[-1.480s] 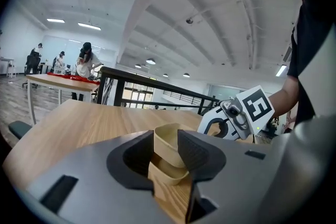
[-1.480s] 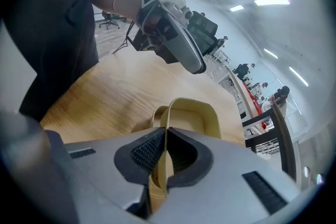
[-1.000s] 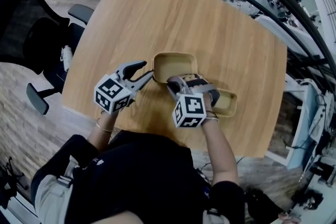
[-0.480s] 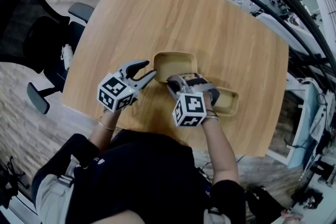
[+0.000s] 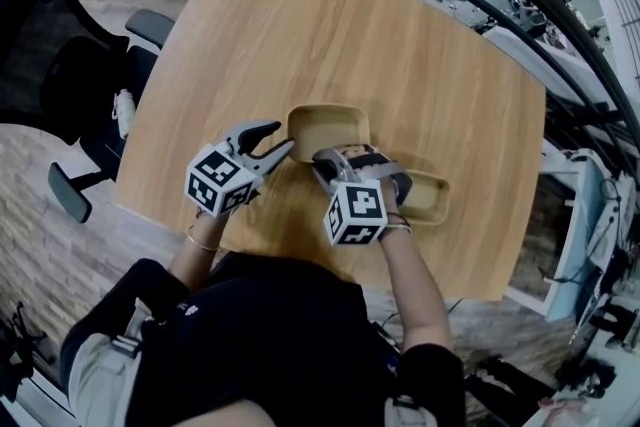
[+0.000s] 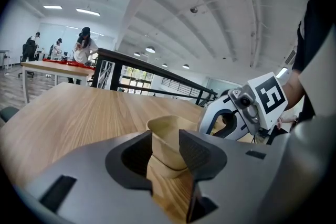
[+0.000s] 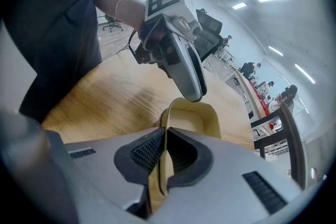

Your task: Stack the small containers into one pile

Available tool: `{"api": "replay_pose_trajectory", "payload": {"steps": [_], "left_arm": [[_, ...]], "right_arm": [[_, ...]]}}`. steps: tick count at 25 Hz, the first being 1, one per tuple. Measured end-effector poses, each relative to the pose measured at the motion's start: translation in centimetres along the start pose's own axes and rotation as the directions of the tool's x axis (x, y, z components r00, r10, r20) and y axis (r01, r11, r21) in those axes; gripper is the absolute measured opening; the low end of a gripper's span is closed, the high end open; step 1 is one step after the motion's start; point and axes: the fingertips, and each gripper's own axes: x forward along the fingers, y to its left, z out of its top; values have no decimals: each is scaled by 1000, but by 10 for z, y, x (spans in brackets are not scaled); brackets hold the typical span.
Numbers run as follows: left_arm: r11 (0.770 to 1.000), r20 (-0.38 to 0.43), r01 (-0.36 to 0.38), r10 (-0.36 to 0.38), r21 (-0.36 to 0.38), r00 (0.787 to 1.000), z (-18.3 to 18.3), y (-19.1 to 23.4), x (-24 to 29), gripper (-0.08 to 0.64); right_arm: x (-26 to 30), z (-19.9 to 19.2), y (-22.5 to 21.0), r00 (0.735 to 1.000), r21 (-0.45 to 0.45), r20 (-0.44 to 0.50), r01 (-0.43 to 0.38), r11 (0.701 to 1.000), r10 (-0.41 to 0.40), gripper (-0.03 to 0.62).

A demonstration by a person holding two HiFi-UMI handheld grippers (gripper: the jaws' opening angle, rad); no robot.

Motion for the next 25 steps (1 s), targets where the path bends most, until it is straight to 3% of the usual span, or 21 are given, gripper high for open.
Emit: {"api": "replay_pose_trajectory", "payload": {"steps": [25], "left_arm": [[1000,-55,4,-4,-16,998,-18,2,12,144]], "right_arm": [[8,-3,8,999,-11,2,-34,999,34,29]]}}
